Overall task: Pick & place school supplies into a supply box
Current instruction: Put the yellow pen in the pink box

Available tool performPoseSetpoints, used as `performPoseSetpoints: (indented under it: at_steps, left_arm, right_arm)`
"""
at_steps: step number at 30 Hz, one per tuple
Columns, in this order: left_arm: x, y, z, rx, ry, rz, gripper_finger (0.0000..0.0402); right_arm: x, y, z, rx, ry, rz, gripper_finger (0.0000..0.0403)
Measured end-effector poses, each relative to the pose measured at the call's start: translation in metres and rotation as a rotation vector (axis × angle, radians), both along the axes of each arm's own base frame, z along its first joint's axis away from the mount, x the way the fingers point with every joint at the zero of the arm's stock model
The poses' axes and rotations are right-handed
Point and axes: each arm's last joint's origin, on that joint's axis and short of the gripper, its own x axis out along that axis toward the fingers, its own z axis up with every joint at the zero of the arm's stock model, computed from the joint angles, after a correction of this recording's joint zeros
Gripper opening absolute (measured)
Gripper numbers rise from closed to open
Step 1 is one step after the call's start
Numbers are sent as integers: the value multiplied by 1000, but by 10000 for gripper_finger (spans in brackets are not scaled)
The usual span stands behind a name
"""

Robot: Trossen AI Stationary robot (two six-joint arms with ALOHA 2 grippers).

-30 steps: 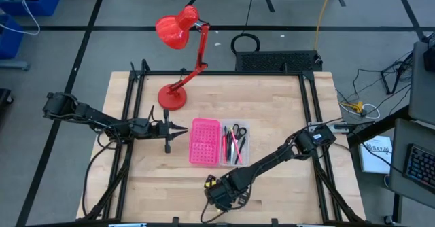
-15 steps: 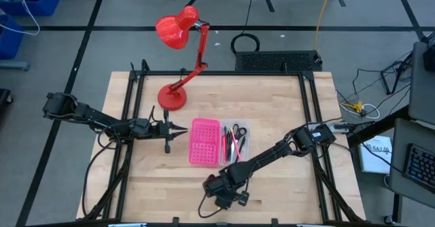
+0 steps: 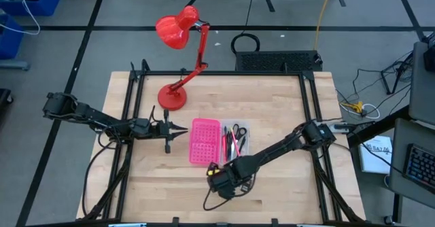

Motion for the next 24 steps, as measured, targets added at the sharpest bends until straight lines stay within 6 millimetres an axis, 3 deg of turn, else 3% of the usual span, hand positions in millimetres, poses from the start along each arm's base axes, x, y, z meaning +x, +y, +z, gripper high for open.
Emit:
performPoseSetpoints:
  at_steps: [6, 12, 16, 24]
  left_arm:
    - [0, 0, 0, -2, 1, 0, 47]
    - [0, 0, 0, -2, 1, 1, 47]
    - [0, 0, -1, 1, 5, 0, 47]
    - [-2, 0, -8, 36, 89, -4, 47]
  right_arm:
    - [-12, -10, 44, -118, -109, 75, 21]
    - [-17, -36, 78, -234, -177, 139, 21]
    - [-21, -56, 76, -351, -68, 281, 22]
    - [-16, -85, 55, -406, 31, 474, 24]
